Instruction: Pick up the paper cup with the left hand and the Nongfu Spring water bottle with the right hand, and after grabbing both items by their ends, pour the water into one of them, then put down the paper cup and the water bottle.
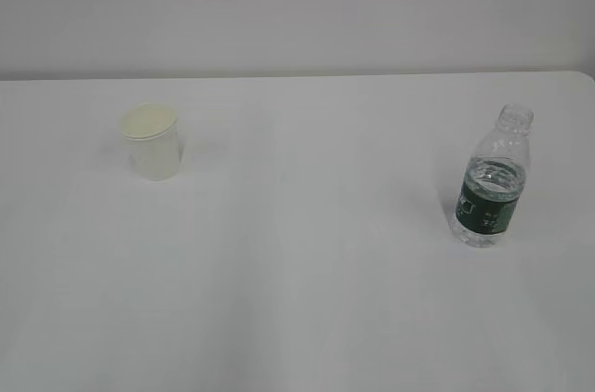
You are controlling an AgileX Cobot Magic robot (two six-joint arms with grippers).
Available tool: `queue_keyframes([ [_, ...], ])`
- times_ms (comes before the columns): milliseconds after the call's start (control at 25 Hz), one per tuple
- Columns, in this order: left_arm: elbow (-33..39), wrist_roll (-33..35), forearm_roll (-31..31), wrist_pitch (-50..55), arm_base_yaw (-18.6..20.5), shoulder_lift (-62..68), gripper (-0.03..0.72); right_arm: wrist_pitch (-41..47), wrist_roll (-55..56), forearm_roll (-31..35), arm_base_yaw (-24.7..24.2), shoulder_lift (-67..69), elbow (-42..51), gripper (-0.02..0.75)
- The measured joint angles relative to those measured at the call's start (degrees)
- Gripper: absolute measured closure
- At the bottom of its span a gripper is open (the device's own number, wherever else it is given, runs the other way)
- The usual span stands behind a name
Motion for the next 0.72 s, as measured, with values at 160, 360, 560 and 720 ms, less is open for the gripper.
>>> queue_keyframes([
  [160,0.0,0.0,0.0,0.0,0.0,0.0,0.118,0.0,0.0,0.0,0.0,0.0,0.0,0.178],
  [360,0.0,0.0,0.0,0.0,0.0,0.0,0.118,0.0,0.0,0.0,0.0,0.0,0.0,0.179],
  [560,0.0,0.0,0.0,0.0,0.0,0.0,0.119,0.0,0.0,0.0,0.0,0.0,0.0,0.181],
  [720,0.0,0.0,0.0,0.0,0.0,0.0,0.120,0.0,0.0,0.0,0.0,0.0,0.0,0.182],
])
